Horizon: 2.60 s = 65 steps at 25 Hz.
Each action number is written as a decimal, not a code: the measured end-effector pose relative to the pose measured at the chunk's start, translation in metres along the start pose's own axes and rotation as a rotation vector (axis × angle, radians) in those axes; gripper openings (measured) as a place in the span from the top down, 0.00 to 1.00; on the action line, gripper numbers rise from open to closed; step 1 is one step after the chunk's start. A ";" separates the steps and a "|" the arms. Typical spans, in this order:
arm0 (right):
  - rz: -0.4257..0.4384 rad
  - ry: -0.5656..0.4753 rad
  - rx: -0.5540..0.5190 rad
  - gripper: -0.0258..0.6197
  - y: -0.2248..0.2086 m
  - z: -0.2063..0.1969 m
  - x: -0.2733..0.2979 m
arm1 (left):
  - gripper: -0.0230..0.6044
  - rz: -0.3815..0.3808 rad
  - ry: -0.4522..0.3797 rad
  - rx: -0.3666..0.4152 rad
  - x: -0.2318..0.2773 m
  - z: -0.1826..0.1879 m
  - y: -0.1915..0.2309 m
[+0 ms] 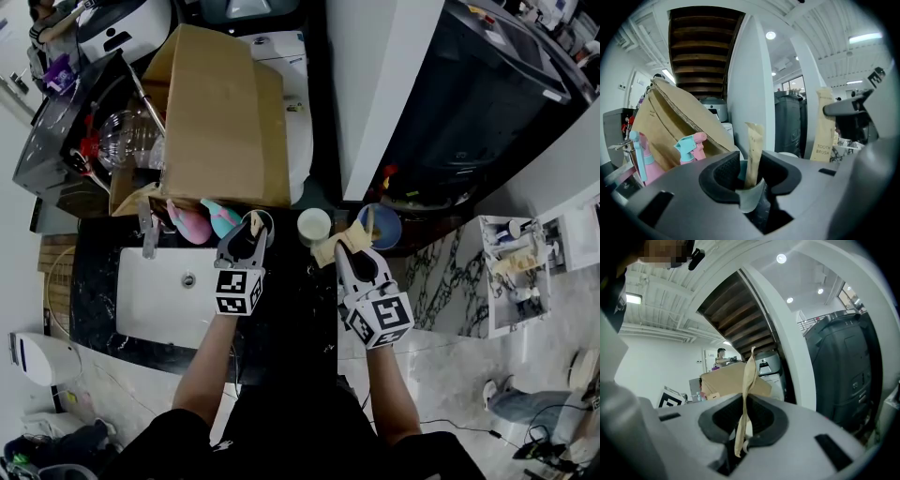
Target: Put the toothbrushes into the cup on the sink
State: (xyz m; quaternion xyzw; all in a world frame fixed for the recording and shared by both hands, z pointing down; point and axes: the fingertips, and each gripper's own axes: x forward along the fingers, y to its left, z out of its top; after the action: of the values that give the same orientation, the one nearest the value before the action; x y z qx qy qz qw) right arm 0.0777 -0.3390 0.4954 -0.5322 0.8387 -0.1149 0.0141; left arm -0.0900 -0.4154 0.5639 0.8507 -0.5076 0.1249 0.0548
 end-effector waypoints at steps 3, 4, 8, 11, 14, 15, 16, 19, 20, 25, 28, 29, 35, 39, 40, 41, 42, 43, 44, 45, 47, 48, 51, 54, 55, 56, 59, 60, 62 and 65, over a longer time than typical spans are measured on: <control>0.004 -0.008 -0.001 0.91 0.000 0.003 -0.001 | 0.70 -0.006 0.012 0.024 -0.003 -0.001 -0.004; 0.006 -0.010 -0.002 0.91 0.000 0.004 -0.002 | 0.69 -0.006 0.015 0.031 -0.004 -0.001 -0.005; 0.016 -0.023 -0.012 0.91 0.002 0.011 -0.006 | 0.66 -0.008 0.020 0.056 -0.014 0.001 -0.010; 0.020 -0.035 -0.021 0.91 0.003 0.019 -0.010 | 0.66 -0.001 0.016 0.072 -0.024 0.005 -0.014; 0.022 -0.050 -0.031 0.91 0.003 0.026 -0.015 | 0.66 0.005 0.000 0.070 -0.035 0.012 -0.018; 0.022 -0.054 -0.034 0.91 0.003 0.028 -0.017 | 0.66 0.007 -0.005 0.067 -0.039 0.014 -0.019; 0.023 -0.057 -0.037 0.91 0.003 0.030 -0.018 | 0.66 0.009 -0.009 0.064 -0.043 0.016 -0.020; 0.026 -0.060 -0.054 0.91 0.003 0.034 -0.022 | 0.69 0.022 -0.019 0.056 -0.054 0.020 -0.024; 0.028 -0.060 -0.061 0.91 0.004 0.035 -0.023 | 0.71 0.023 -0.023 0.052 -0.058 0.021 -0.025; 0.041 -0.063 -0.103 0.91 0.013 0.042 -0.027 | 0.80 0.023 -0.055 0.025 -0.077 0.034 -0.031; 0.041 -0.068 -0.126 0.91 0.016 0.049 -0.030 | 0.88 0.035 -0.077 0.016 -0.085 0.043 -0.034; 0.042 -0.070 -0.133 0.91 0.017 0.052 -0.030 | 0.89 0.038 -0.082 0.015 -0.087 0.044 -0.035; 0.062 -0.072 -0.173 0.91 0.025 0.061 -0.025 | 0.95 0.062 -0.097 -0.002 -0.097 0.047 -0.035; 0.063 -0.059 -0.202 0.91 0.024 0.065 -0.019 | 0.96 0.048 -0.113 -0.024 -0.096 0.052 -0.040; 0.063 -0.057 -0.207 0.91 0.023 0.065 -0.017 | 0.96 0.044 -0.117 -0.028 -0.096 0.052 -0.040; 0.063 -0.054 -0.211 0.91 0.023 0.065 -0.014 | 0.96 0.041 -0.120 -0.031 -0.095 0.052 -0.040; 0.062 -0.051 -0.215 0.91 0.022 0.064 -0.011 | 0.96 0.037 -0.123 -0.035 -0.094 0.053 -0.040; 0.061 -0.047 -0.219 0.91 0.021 0.064 -0.008 | 0.96 0.032 -0.125 -0.041 -0.092 0.053 -0.041; 0.059 -0.043 -0.224 0.91 0.020 0.064 -0.004 | 0.96 0.025 -0.125 -0.050 -0.091 0.054 -0.041; 0.058 -0.041 -0.229 0.91 0.019 0.063 -0.001 | 0.96 0.017 -0.125 -0.059 -0.089 0.054 -0.042; 0.054 -0.040 -0.238 0.91 0.016 0.063 0.006 | 0.96 -0.001 -0.124 -0.069 -0.084 0.055 -0.043; 0.051 -0.040 -0.243 0.91 0.014 0.062 0.009 | 0.96 -0.009 -0.123 -0.065 -0.082 0.054 -0.044; 0.045 -0.041 -0.248 0.91 0.008 0.061 0.018 | 0.96 -0.029 -0.123 -0.047 -0.077 0.054 -0.048; 0.044 -0.033 -0.252 0.91 0.004 0.057 0.027 | 0.96 -0.053 -0.116 -0.063 -0.072 0.051 -0.053; 0.045 -0.030 -0.253 0.91 0.002 0.054 0.029 | 0.96 -0.058 -0.114 -0.068 -0.070 0.049 -0.054; 0.046 -0.026 -0.255 0.91 0.002 0.051 0.032 | 0.96 -0.061 -0.111 -0.070 -0.067 0.048 -0.055; 0.051 -0.011 -0.268 0.91 0.000 0.043 0.042 | 0.96 -0.070 -0.099 -0.061 -0.062 0.044 -0.056; 0.052 -0.005 -0.273 0.91 0.000 0.040 0.046 | 0.96 -0.071 -0.093 -0.059 -0.061 0.042 -0.055; 0.052 0.009 -0.279 0.91 0.000 0.034 0.052 | 0.96 -0.069 -0.076 -0.056 -0.059 0.037 -0.053; 0.047 0.029 -0.290 0.91 -0.003 0.024 0.060 | 0.96 -0.067 -0.065 -0.050 -0.058 0.033 -0.049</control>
State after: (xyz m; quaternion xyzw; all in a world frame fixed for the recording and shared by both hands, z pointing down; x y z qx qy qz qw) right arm 0.0576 -0.3986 0.4784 -0.5071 0.8588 0.0001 -0.0722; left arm -0.0681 -0.3496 0.5185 0.8692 -0.4833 0.0825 0.0639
